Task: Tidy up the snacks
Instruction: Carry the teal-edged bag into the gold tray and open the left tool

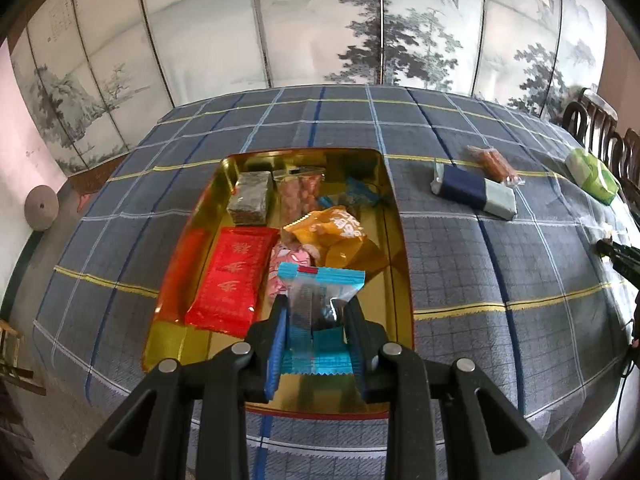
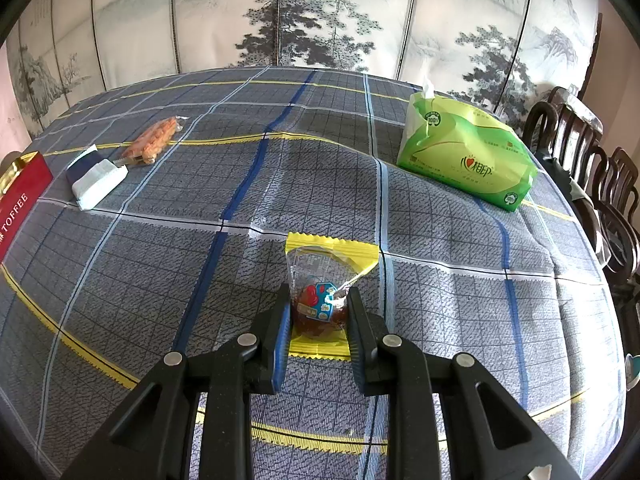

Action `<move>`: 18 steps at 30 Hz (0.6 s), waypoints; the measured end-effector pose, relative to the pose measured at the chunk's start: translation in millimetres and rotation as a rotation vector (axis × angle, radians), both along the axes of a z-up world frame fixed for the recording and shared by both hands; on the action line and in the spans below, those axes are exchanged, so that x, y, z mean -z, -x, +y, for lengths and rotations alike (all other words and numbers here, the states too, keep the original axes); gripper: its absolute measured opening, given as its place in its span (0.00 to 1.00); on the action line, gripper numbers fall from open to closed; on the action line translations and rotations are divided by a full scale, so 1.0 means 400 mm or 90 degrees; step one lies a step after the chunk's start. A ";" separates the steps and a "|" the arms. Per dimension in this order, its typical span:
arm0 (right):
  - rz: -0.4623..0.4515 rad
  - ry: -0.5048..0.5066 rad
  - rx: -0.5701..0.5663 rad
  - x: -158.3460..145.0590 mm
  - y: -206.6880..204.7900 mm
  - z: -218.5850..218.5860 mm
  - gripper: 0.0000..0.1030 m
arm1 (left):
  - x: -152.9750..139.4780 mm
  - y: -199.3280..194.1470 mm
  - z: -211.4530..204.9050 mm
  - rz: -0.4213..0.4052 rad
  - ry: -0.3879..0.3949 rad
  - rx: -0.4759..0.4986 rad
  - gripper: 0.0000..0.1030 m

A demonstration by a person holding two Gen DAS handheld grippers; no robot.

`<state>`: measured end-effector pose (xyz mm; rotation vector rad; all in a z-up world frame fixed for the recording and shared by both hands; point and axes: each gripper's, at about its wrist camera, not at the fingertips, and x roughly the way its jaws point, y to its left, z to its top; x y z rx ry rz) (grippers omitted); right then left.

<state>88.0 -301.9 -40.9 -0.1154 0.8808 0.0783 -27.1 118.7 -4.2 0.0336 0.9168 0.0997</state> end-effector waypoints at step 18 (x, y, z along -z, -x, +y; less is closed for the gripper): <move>0.000 0.000 0.000 0.001 0.000 0.000 0.22 | 0.025 -0.013 -0.028 0.007 -0.021 0.012 0.28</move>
